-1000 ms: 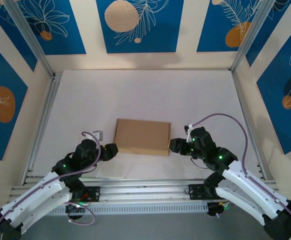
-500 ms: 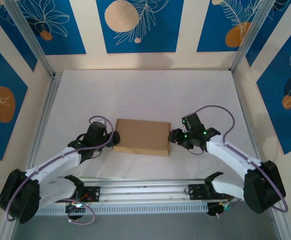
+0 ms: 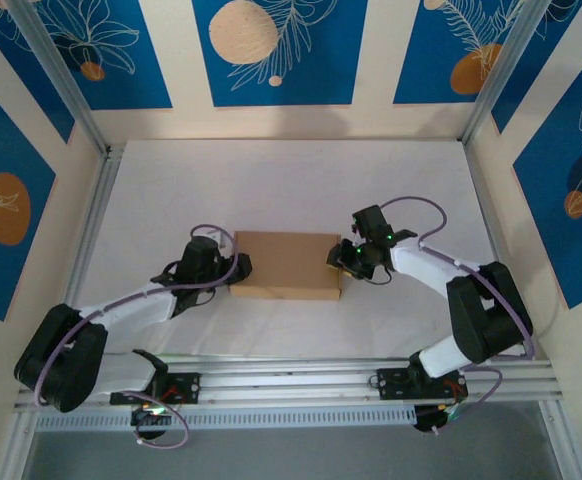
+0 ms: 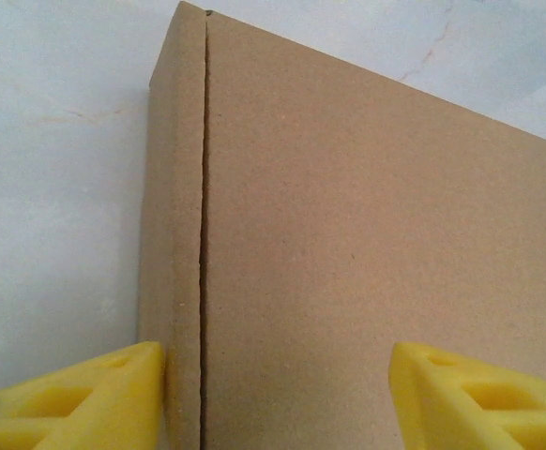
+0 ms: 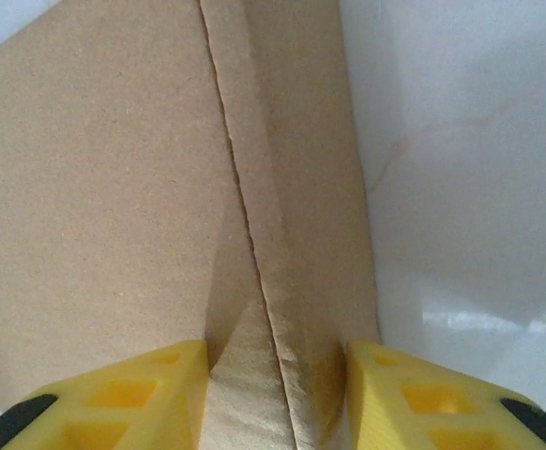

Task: Fold the paper box

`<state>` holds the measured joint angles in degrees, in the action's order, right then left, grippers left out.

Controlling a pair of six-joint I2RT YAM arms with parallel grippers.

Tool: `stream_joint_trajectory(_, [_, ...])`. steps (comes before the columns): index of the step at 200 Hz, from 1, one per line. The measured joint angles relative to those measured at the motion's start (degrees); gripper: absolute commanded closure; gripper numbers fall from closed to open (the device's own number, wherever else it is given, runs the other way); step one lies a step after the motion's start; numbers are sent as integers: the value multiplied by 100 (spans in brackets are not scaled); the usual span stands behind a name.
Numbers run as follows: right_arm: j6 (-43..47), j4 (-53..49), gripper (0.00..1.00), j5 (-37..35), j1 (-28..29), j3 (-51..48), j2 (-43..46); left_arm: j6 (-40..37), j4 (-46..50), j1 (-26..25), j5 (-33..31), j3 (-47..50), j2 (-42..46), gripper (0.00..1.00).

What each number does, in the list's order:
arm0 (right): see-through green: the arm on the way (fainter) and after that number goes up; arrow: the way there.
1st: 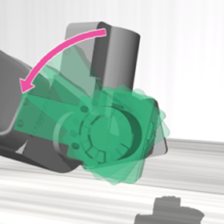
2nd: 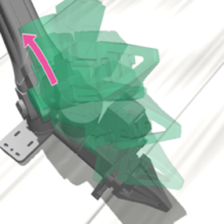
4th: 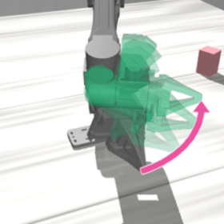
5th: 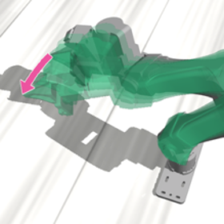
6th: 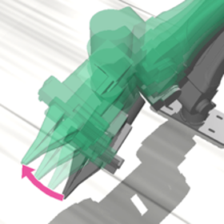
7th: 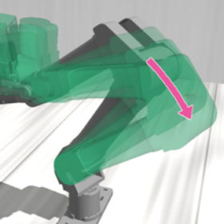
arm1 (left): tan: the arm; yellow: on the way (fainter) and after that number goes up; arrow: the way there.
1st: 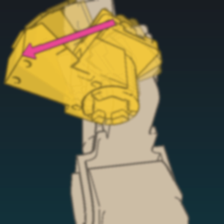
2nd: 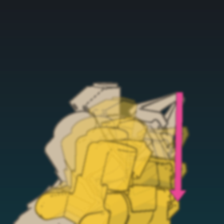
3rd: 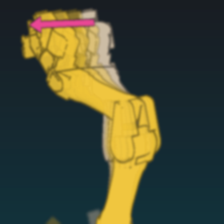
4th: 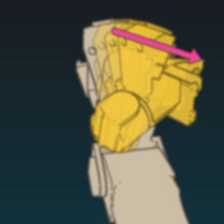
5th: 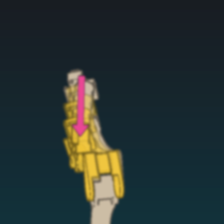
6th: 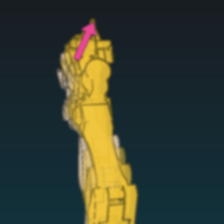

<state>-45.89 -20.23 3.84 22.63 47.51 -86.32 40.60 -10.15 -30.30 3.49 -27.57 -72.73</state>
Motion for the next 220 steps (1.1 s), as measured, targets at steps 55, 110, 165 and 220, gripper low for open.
stream_joint_trajectory(55, [111, -170, 16, -138, -57, 232, -151, 87, -197, 63, 149, -46, -118, 17])
stream_joint_trajectory(110, [599, -645, 1, -629, -197, 505, 887, -743, 1471, 170, -643, -1110, 1088, 0])
stream_joint_trajectory(165, [1534, -302, 1, -1228, -195, 892, 2498, -2616, 1707, 219, -2343, -1832, 2057, 0])
stream_joint_trajectory(220, [3620, 1709, 1, -1611, -433, -509, 2658, -4221, 149, 1169, -1982, -385, 1416, 0])
